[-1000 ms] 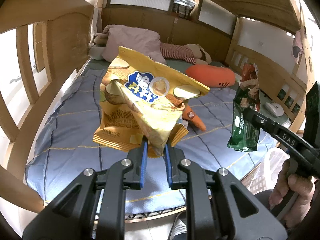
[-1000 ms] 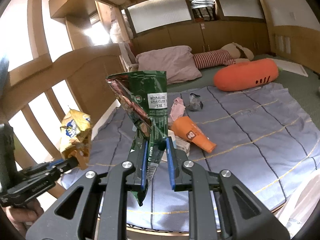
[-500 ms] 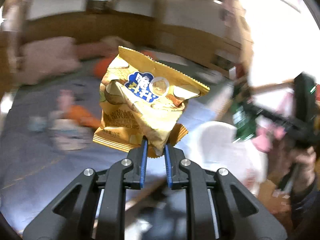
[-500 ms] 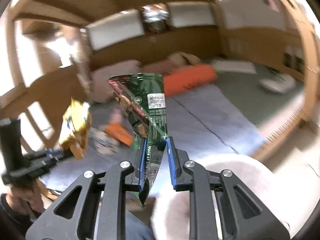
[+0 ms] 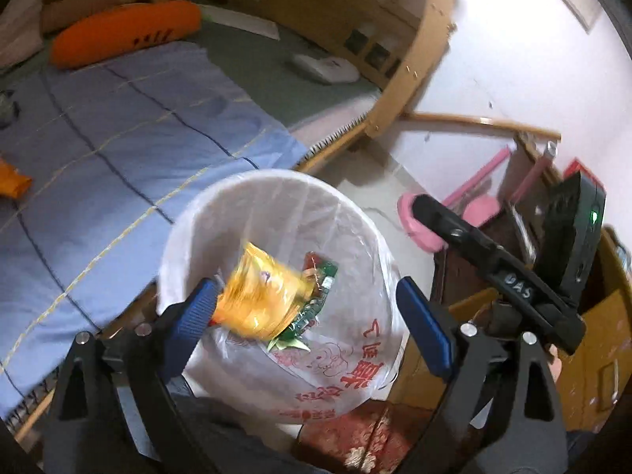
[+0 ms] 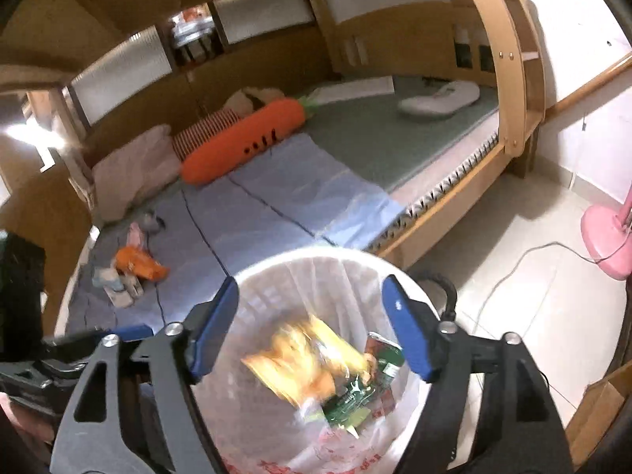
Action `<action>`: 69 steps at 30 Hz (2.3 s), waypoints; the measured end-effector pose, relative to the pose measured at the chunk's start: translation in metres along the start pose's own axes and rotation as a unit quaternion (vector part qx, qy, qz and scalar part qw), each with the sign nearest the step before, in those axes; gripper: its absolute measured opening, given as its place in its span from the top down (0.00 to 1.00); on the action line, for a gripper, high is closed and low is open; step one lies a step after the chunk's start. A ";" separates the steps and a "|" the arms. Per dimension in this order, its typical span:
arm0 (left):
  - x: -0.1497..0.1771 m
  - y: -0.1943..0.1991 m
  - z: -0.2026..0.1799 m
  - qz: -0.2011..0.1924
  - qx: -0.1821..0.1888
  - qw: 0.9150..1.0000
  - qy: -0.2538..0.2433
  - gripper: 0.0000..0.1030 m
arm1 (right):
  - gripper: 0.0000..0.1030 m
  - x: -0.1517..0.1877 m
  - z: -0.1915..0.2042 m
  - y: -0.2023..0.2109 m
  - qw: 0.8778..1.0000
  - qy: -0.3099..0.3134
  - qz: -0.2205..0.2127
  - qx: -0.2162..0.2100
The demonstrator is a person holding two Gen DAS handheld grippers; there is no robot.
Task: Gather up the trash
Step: 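Move both open tools back over the remaining trash on the bed, then grasp the white paper cup with the left tool while the right tool grasps the white box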
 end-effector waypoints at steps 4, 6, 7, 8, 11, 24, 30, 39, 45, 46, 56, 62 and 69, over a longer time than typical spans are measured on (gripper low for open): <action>-0.011 0.053 0.033 -0.061 -0.018 0.998 0.021 0.08 | 0.21 -0.005 0.026 0.000 0.999 0.004 -0.029 -0.029; -0.011 0.095 0.065 -0.107 -0.072 0.991 0.020 0.05 | 0.20 -0.004 0.049 -0.008 0.998 0.014 -0.030 -0.051; -0.008 0.123 0.088 -0.137 -0.124 0.983 0.019 0.04 | 0.19 -0.005 0.061 -0.011 0.998 0.020 -0.026 -0.062; -0.005 0.144 0.107 -0.155 -0.164 0.974 0.021 0.04 | 0.19 -0.004 0.086 -0.019 0.996 0.034 -0.021 -0.084; 0.009 0.212 0.171 -0.205 -0.275 0.938 0.045 0.03 | 0.18 0.002 0.163 -0.034 0.986 0.088 -0.022 -0.143; 0.068 0.247 0.272 -0.210 -0.361 0.899 0.129 0.03 | 0.14 0.027 0.337 -0.116 0.970 0.156 -0.026 -0.185; 0.059 0.219 0.265 -0.196 -0.382 0.898 0.093 0.03 | 0.14 0.021 0.325 -0.128 0.977 0.103 0.000 -0.188; 0.032 0.166 0.291 -0.163 -0.358 0.914 0.099 0.03 | 0.14 0.018 0.317 -0.140 0.976 0.060 0.019 -0.209; -0.009 0.110 0.315 -0.137 -0.359 0.921 0.071 0.03 | 0.14 0.017 0.313 -0.152 0.975 0.035 0.035 -0.216; -0.018 0.100 0.321 -0.138 -0.355 0.922 0.069 0.03 | 0.14 0.017 0.313 -0.153 0.975 0.035 0.036 -0.216; -0.050 0.047 0.387 -0.107 -0.373 0.918 0.077 0.17 | 0.14 0.022 0.323 -0.171 0.973 0.048 0.063 -0.215; -0.048 0.090 0.389 -0.115 -0.326 0.931 0.117 0.33 | 0.14 0.027 0.332 -0.213 0.966 0.058 0.127 -0.216; -0.034 0.257 0.348 -0.238 -0.379 0.888 0.104 0.32 | 0.14 0.065 0.380 -0.266 0.924 0.188 0.242 -0.231</action>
Point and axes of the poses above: each gripper's, at about its wrist camera, not at the fingertips, and y roughly against the way its jaws point, z to its left, x to its underside, the point moved 6 cm from there along -y, roughly the way its jaws point, and after that the axes turned 2 degrees about -x, right-handed, at the moved point
